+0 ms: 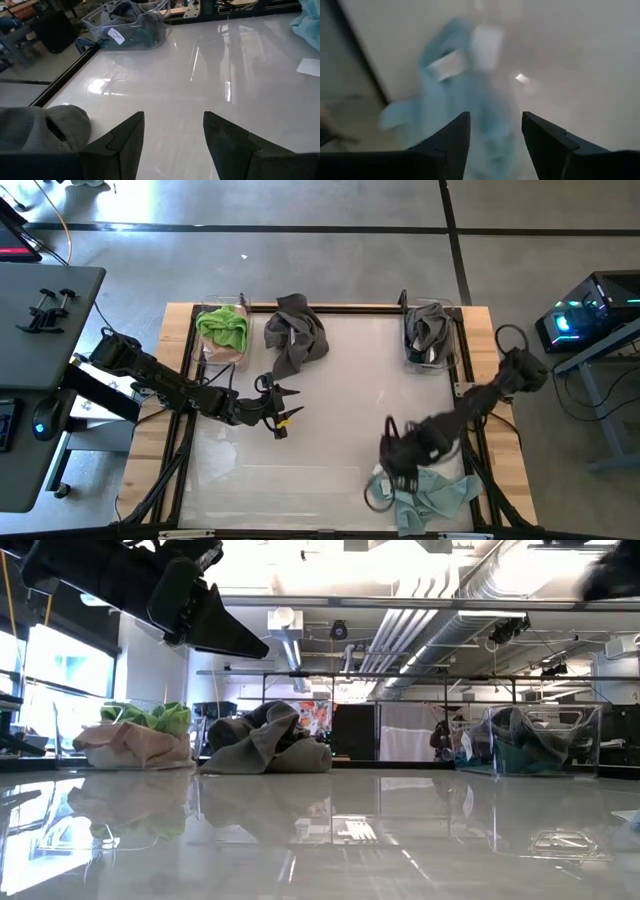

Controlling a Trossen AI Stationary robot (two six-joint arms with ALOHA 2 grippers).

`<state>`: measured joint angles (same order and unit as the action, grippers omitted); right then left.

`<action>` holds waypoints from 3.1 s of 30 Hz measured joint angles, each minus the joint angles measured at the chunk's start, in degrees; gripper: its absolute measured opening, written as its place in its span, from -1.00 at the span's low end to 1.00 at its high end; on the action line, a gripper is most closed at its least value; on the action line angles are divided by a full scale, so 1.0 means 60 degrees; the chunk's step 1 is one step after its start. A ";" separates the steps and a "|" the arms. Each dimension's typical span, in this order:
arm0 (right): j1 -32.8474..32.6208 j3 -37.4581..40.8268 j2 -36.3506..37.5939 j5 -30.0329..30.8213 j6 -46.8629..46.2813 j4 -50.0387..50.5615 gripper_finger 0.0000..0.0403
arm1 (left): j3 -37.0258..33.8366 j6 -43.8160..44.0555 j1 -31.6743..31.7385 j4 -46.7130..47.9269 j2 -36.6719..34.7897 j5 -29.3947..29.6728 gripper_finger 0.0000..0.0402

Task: Sort towels by color in basket
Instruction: Put the light blue towel into the left bin

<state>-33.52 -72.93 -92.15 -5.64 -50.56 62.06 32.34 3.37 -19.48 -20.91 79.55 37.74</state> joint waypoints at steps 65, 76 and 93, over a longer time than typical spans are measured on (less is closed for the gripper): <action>0.5299 0.6730 -0.1473 0.1092 0.3485 -1.8879 -0.81 | 0.0894 -0.9011 0.0276 -0.3782 0.2120 -0.3860 0.25; 0.4976 0.6233 -0.1448 0.0514 0.3573 -1.9650 -0.81 | 0.1485 -0.7663 0.0481 -0.3831 0.3661 -0.0645 0.34; 0.4814 0.5778 -0.1417 -0.0941 0.3701 -1.9274 -0.51 | 0.1512 -0.6217 -0.0025 -0.3739 0.3796 -0.0022 -0.23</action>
<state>-4.64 -38.26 -100.65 -11.29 -28.35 -53.58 41.41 -33.93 -19.63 -43.34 102.32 37.61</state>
